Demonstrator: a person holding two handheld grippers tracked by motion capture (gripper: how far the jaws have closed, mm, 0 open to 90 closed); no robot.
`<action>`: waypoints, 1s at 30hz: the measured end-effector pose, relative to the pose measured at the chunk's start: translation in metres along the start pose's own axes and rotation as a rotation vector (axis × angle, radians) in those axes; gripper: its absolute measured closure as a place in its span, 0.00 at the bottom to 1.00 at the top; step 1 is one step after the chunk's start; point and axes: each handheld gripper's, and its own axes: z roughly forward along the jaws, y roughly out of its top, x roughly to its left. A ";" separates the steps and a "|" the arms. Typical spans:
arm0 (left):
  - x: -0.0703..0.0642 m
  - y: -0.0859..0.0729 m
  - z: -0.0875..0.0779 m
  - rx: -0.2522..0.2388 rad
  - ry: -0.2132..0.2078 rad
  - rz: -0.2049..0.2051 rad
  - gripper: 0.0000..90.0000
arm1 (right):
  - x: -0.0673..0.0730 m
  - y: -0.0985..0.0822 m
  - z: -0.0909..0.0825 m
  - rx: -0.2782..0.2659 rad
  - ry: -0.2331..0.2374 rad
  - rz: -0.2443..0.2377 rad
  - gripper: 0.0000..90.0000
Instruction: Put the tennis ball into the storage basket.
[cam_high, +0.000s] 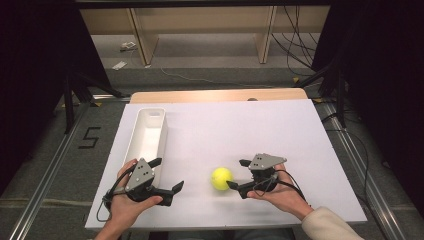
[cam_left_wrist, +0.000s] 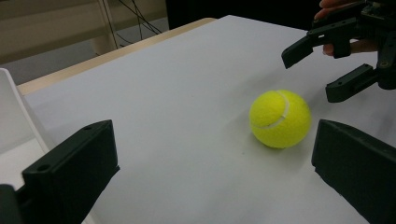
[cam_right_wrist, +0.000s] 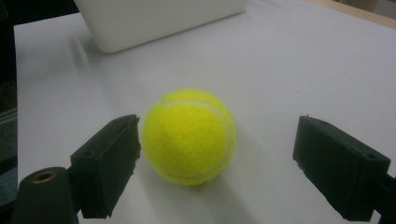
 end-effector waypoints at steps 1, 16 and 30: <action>0.000 0.000 0.000 -0.002 0.002 -0.001 0.00 | 0.000 0.000 0.001 -0.002 0.001 -0.002 0.17; 0.005 0.005 0.008 -0.019 0.015 0.038 0.00 | 0.003 0.002 0.010 0.004 0.024 -0.001 0.17; 0.009 0.010 0.020 -0.014 0.005 0.063 0.00 | 0.005 0.005 0.021 0.009 0.044 -0.004 0.17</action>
